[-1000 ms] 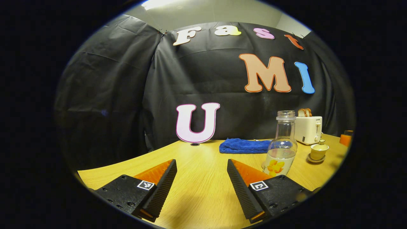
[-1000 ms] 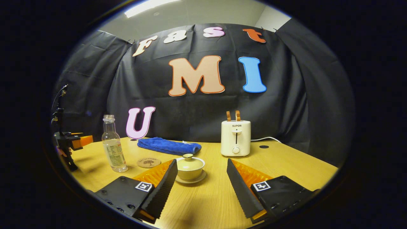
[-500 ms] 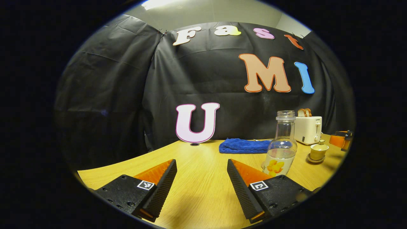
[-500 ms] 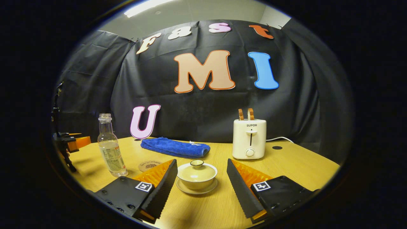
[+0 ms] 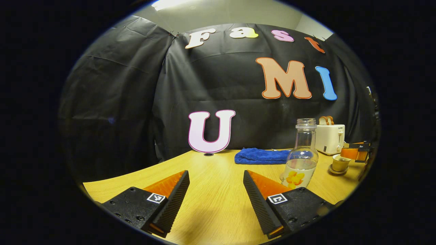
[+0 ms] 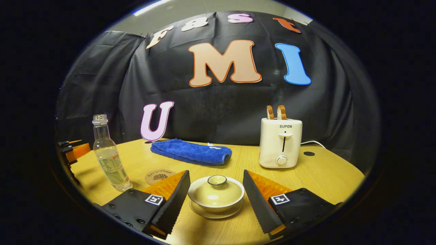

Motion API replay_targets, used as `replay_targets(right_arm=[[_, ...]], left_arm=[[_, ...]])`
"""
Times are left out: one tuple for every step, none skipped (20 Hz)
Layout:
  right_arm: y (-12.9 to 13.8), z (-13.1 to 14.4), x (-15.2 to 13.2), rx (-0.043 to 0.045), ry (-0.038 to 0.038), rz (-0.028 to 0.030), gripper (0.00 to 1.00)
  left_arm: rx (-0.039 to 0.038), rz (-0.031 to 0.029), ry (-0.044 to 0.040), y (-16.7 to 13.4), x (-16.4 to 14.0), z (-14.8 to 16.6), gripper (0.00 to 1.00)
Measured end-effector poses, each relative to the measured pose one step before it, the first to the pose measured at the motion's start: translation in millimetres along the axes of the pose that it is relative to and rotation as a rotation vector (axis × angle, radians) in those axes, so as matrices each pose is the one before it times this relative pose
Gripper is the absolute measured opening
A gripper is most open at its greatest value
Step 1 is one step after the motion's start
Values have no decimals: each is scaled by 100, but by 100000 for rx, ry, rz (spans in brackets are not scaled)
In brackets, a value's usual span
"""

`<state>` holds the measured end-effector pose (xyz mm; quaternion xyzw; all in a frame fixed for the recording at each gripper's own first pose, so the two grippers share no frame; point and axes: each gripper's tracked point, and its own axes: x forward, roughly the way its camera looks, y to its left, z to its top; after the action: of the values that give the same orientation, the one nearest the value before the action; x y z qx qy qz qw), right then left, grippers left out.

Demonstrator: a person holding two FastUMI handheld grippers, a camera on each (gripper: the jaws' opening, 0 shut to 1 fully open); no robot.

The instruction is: Open the teacup lid with one hand, grasp the water bottle and pour water into the teacup with the other hand; after pouring, place the water bottle on the coaster and then close the teacup lid.

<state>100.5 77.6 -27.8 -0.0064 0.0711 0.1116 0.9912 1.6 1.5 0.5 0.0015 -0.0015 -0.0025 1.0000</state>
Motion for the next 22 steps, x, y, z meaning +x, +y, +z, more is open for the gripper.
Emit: replay_targets(right_arm=[[-136,29,422,61,340,-619,93],[-71,18,-129,21,531,-271,80],[64,-106,430,-12,940,-178,74],[-128,-105,11,24,773,-325,67],[35,-102,254,-41,869,-85,61],[72,-127,84,-157,714,457,55],[81,63,173,-141,-42,113,54],[-54,16,-123,-78,106,67,53],[138,-171,724,155,-424,848,54],[9,227,-213,112,-204,81,50],[-106,204,-373,-420,-2,148,46],[108,-184,95,-408,-71,-394,42],[3,-14,56,-118,85,-62,39],[-40,81,-184,3,-91,-109,35],[-63,37,5,-8,-84,-170,31],[-88,16,-129,131,-558,-628,31],[18,237,-140,335,-1352,-78,31],[-90,396,-321,394,-2110,-2,31],[-31,404,-234,325,-2521,-115,31],[-90,406,-396,137,-2680,-34,30],[-100,381,-253,145,-2484,-562,31],[-282,181,-175,372,-1891,-1199,31]], left_arm=[[2,6,2,-3,37,94,93],[15,1,-11,4,-61,-135,93],[-16,9,-9,9,15,70,93],[13,14,14,-14,-13,-37,93],[-7,2,-12,-37,34,98,93],[6,-9,16,26,7,-77,93],[-5,-3,-24,3,-1,19,93],[3,8,8,-3,-29,-59,93],[-16,-5,-7,-21,43,10,93],[10,22,3,58,3,2,93],[12,-9,-1,-23,-82,44,93],[-13,2,-30,-25,25,-24,93],[-2,9,32,20,5,92,93],[-10,5,-29,2,56,-109,93],[17,-11,32,-10,-16,78,93],[3,-14,-28,-3,-19,-140,93],[-11,-32,-1,-39,-2,65,93],[-24,-59,-10,44,37,26,93],[-65,-275,16,-21,80,-2,93],[-157,-627,39,-166,-73,-51,93],[-92,-1114,45,-199,47,-68,93],[43,-1878,-180,-374,-69,30,93]])
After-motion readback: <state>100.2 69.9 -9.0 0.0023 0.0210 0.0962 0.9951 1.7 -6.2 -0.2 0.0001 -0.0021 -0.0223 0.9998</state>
